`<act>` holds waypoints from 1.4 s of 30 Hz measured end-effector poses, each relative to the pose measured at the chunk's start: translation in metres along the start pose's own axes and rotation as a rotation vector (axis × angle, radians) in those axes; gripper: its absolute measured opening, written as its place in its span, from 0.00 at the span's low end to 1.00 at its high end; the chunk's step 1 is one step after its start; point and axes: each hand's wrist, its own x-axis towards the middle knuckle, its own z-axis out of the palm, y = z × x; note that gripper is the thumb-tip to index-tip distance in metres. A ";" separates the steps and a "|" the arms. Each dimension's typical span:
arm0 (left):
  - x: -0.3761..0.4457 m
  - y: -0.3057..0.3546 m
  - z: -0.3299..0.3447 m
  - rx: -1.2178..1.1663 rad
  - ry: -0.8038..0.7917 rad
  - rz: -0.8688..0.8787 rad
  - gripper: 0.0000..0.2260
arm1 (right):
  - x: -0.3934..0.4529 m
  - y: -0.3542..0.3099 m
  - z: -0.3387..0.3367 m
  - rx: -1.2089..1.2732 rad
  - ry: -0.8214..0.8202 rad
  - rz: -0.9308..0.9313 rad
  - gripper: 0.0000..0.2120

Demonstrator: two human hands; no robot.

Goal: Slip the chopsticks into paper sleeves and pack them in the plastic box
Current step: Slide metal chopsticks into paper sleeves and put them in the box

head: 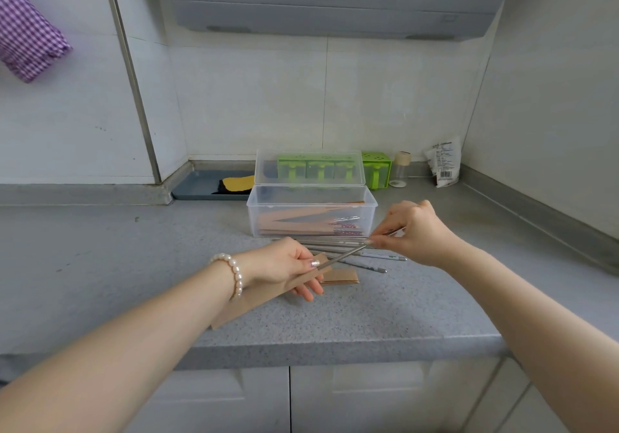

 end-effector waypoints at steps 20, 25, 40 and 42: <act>-0.005 0.022 0.015 0.036 -0.016 0.036 0.15 | 0.012 -0.010 -0.004 0.141 -0.244 0.216 0.09; -0.004 0.024 0.016 0.041 -0.011 0.026 0.15 | 0.008 -0.025 0.009 0.146 -0.233 0.127 0.11; -0.006 0.013 0.011 -0.002 0.033 0.050 0.15 | 0.004 -0.014 0.015 1.086 -0.368 0.456 0.34; -0.007 0.011 0.009 -0.007 0.041 0.042 0.15 | 0.004 -0.020 0.016 1.107 -0.424 0.440 0.36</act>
